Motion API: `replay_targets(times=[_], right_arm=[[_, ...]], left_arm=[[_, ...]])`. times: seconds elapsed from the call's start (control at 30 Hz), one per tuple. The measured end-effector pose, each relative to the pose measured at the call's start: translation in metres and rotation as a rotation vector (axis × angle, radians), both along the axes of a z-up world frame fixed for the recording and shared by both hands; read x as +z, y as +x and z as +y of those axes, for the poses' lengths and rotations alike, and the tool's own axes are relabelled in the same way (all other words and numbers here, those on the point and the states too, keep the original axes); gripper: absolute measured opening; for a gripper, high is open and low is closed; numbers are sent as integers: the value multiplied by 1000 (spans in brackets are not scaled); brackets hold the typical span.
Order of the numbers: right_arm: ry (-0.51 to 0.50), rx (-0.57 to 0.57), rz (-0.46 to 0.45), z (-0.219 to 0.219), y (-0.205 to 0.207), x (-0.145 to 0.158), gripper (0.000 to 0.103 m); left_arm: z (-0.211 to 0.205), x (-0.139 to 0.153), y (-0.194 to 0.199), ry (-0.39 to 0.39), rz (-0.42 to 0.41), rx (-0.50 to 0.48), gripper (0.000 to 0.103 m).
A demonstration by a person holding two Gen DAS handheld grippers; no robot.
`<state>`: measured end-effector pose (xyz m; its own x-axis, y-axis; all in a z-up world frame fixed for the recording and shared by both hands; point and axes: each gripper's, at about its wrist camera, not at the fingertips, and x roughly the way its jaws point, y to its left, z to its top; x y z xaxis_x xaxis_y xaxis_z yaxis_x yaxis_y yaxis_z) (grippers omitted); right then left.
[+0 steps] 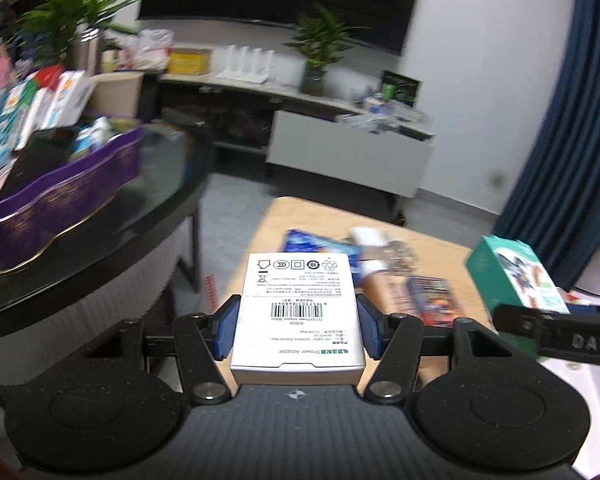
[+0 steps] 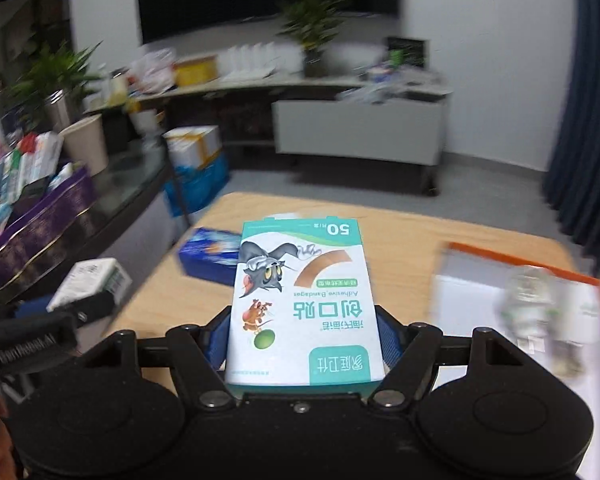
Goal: Organize rigid objects
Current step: 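Carry the white box and green box over the tray with both tools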
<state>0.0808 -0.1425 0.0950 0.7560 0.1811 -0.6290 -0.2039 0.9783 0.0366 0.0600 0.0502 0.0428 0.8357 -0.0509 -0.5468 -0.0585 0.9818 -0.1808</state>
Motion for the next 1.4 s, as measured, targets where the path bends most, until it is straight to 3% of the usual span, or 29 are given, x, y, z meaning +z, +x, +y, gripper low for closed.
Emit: replay_targets(times=[0.37,0.5,0.6,0.97,1.4], right_arm=[[-21,-283,-29,-141,-68,16,84],[-5,-351,-29,-173,-83,13,84],[24,-387,-35,-191,-93,11,84],[64,-389,-45,-211,-100,4,84],[61,-381,-24,-208,-102,4,84]], left_arm=[[-126,0,-2,-20,10,-310,59],[-164,1,-3,-26,29,-423,59],[-187,6,-2,19,4,-471,60],[-204,0,-5,3,16,-423,59],[-208,0,-15,-3,26,-445,59]])
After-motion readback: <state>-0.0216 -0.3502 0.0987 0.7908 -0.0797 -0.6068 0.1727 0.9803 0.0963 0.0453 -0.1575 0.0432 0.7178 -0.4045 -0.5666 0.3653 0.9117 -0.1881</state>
